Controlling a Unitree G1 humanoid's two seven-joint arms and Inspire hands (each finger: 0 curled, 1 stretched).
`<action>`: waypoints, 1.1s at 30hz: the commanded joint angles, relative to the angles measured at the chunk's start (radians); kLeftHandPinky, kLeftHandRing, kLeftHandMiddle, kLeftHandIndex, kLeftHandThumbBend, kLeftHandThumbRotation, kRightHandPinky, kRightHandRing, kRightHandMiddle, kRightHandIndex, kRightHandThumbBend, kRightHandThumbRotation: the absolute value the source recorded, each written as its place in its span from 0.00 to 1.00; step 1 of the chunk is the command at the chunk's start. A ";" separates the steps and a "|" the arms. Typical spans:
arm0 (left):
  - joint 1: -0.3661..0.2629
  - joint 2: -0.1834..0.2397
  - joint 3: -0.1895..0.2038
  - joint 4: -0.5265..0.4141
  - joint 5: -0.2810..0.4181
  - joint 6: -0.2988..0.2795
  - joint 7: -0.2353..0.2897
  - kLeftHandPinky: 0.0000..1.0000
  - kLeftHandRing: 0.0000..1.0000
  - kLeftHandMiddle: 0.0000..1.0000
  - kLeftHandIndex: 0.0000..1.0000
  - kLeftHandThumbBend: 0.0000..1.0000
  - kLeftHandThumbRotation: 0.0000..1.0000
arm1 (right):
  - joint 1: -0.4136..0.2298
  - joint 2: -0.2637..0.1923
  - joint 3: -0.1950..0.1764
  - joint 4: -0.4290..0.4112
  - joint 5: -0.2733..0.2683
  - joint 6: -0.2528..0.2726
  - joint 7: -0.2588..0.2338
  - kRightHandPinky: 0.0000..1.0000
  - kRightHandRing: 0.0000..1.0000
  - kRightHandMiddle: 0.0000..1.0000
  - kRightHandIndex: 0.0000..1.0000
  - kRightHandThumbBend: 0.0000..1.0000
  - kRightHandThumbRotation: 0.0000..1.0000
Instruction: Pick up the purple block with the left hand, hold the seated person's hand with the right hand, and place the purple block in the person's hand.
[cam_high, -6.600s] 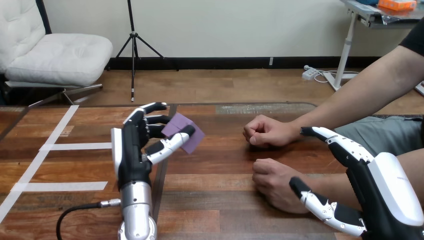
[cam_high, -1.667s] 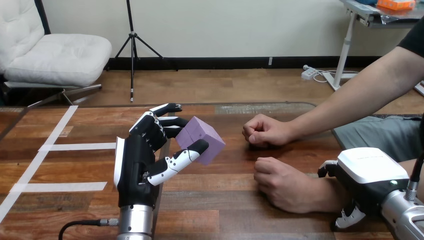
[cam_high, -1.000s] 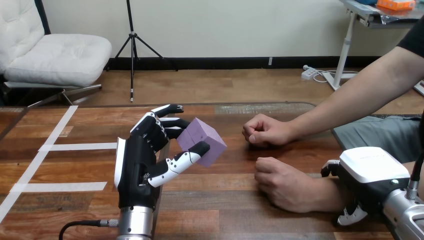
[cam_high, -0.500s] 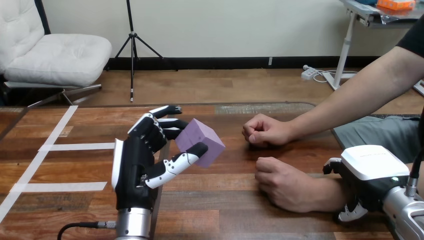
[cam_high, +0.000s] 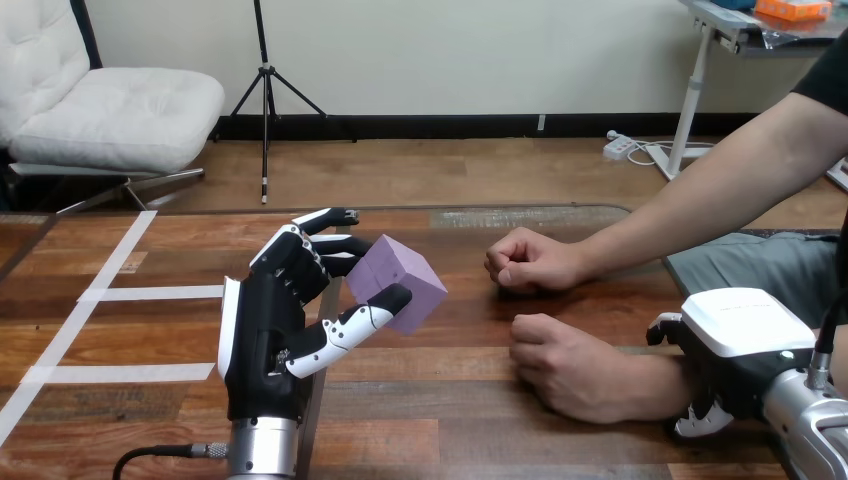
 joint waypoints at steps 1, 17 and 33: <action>-0.013 -0.052 -0.014 -0.053 -0.012 -0.001 -0.010 0.53 0.48 0.52 0.64 0.71 0.00 | -0.045 -0.022 0.022 0.067 0.002 0.008 -0.012 0.77 0.77 0.78 0.78 0.82 0.06; -0.002 -0.060 -0.020 -0.068 -0.045 0.013 -0.041 0.53 0.49 0.52 0.64 0.71 0.00 | -0.073 -0.016 0.057 0.112 0.006 -0.002 -0.022 0.72 0.74 0.75 0.76 0.81 0.06; 0.002 -0.056 -0.018 -0.077 -0.027 0.014 -0.027 0.53 0.49 0.52 0.63 0.72 0.00 | -0.095 0.006 0.082 0.134 0.015 0.039 0.019 0.58 0.66 0.71 0.74 0.78 0.03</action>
